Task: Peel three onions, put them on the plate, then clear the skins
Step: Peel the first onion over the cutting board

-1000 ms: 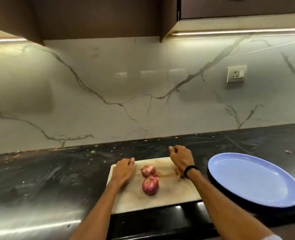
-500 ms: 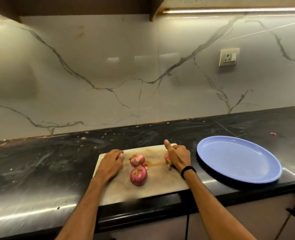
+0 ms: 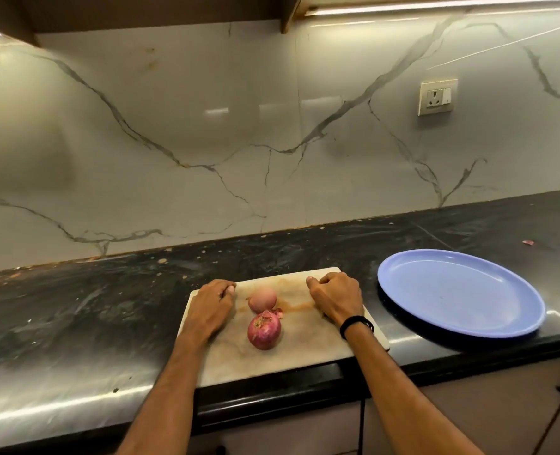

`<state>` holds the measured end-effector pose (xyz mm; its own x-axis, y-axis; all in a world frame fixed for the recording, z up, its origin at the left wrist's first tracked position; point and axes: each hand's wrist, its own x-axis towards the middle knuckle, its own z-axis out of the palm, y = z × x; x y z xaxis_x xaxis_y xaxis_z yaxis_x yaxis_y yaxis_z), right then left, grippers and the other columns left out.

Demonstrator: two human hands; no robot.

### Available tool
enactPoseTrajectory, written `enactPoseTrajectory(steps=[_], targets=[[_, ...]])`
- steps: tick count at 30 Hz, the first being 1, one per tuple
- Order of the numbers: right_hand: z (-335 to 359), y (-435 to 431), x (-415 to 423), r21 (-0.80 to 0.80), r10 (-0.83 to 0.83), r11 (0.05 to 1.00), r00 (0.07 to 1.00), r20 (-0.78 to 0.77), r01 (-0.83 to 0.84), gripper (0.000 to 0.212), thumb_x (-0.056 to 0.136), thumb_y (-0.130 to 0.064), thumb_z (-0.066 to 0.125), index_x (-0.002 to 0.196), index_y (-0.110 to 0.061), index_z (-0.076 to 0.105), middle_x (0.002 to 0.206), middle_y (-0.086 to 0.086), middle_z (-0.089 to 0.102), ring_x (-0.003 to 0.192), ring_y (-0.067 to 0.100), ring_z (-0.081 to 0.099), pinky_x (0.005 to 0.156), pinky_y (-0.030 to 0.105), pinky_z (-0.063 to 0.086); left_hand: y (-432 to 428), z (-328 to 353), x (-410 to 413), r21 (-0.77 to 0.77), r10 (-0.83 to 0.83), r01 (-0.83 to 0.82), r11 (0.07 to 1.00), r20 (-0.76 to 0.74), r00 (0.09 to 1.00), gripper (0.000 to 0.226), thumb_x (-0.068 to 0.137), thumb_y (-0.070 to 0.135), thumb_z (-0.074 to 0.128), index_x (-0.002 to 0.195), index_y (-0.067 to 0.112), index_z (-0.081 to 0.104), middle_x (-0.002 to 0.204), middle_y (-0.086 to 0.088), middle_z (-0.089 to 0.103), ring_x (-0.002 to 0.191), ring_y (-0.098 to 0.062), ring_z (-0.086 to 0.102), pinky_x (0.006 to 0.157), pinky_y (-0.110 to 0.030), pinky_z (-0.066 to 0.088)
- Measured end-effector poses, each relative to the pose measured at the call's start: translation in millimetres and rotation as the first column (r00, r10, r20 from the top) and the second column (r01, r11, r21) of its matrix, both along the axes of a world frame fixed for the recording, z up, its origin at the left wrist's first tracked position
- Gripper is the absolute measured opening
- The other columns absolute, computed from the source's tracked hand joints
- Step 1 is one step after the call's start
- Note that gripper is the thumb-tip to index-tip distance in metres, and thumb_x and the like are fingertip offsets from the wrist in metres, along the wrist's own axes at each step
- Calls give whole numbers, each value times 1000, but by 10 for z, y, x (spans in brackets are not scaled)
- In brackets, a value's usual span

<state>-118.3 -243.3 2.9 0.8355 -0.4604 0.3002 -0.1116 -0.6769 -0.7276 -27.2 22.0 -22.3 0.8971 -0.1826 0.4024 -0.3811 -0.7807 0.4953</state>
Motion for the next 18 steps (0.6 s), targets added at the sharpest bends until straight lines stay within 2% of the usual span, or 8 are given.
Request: enactPoseTrajectory(steps=[7, 14, 18], targets=[[21, 23, -13, -12, 3, 1000, 1000, -19, -3, 44, 86, -47, 59, 63, -10, 66, 62, 2, 64, 59, 14, 57, 51, 20, 35, -6, 0, -2, 25, 7, -6, 1000, -41, 999, 28, 103, 25, 49, 123, 20, 67, 126, 0, 65, 113, -16, 57, 103, -38, 46], [30, 26, -28, -28, 9, 1000, 1000, -20, -9, 44, 84, -46, 58, 64, -8, 66, 62, 4, 65, 60, 16, 59, 51, 23, 37, -17, 21, -44, 28, 11, -10, 1000, -58, 998, 29, 103, 25, 48, 126, 20, 66, 128, 0, 64, 114, -15, 56, 104, -36, 45], [36, 42, -48, -19, -2, 1000, 1000, -23, 2, 43, 84, -44, 59, 63, -8, 65, 62, 4, 64, 56, 14, 55, 48, 22, 31, -7, 41, -58, 17, 19, -18, 1000, -62, 998, 27, 103, 24, 49, 123, 21, 67, 126, 0, 64, 112, -15, 57, 103, -36, 46]])
